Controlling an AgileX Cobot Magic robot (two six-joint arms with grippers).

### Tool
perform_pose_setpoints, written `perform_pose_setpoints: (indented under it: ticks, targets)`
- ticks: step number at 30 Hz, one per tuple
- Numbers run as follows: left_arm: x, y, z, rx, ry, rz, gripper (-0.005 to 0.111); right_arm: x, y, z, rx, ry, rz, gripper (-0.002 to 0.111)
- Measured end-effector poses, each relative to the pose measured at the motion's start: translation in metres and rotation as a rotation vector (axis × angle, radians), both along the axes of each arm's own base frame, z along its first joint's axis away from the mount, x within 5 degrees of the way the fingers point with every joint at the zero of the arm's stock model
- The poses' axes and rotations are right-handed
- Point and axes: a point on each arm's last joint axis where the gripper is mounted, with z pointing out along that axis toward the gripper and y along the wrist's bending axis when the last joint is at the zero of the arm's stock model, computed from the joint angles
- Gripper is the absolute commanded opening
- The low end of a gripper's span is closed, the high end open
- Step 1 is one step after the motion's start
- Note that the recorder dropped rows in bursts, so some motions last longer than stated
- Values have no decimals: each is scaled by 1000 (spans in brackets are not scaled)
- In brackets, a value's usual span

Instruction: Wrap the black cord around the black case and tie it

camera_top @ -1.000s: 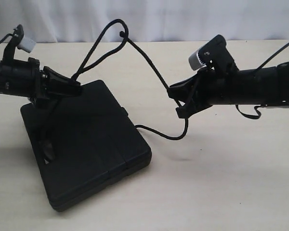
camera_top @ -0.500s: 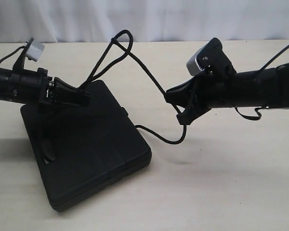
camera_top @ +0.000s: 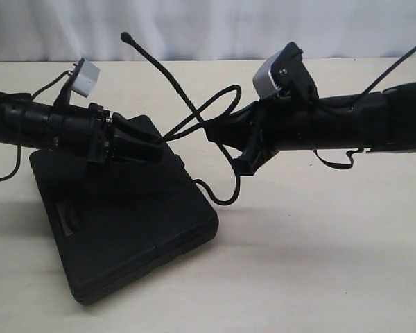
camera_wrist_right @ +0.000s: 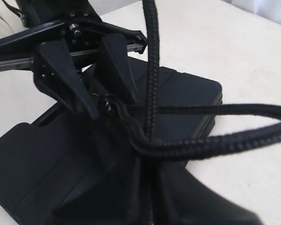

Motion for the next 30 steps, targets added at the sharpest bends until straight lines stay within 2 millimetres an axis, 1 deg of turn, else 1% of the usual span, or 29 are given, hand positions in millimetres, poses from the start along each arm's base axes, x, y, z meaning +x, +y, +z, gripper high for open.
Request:
perform_pose_setpoints:
  ticks: [2, 6, 10, 12, 14, 17, 22, 27, 28, 30]
  targets:
    - [2, 3, 1, -12, -1, 28, 63, 5, 1, 5, -3, -14, -16, 4]
    - [4, 18, 13, -16, -33, 76, 64, 8, 1, 9, 7, -17, -27, 4]
    - [5, 34, 36, -47, -74, 167, 64, 9, 1, 9, 5, -17, -29, 4]
    - [7, 37, 49, -83, -96, 212, 63, 9, 1, 9, 5, -17, -29, 4]
    - [8, 37, 56, -118, -104, 248, 63, 9, 1, 9, 5, -17, -29, 4]
    - [11, 28, 61, -143, -115, 243, 63, 9, 1, 9, 5, -17, -29, 4]
    - [14, -3, 71, -154, -150, 154, 63, 9, 1, 9, 5, -17, -29, 4]
    - [18, -26, 80, -137, -188, 106, 62, 9, 1, 9, 5, -17, -29, 4]
    - [20, -29, 80, -119, -191, 114, 53, 9, 1, 9, 5, -17, -29, 4]
    - [24, -36, 77, -58, -198, 147, 39, 9, 1, 9, 5, -17, -29, 5]
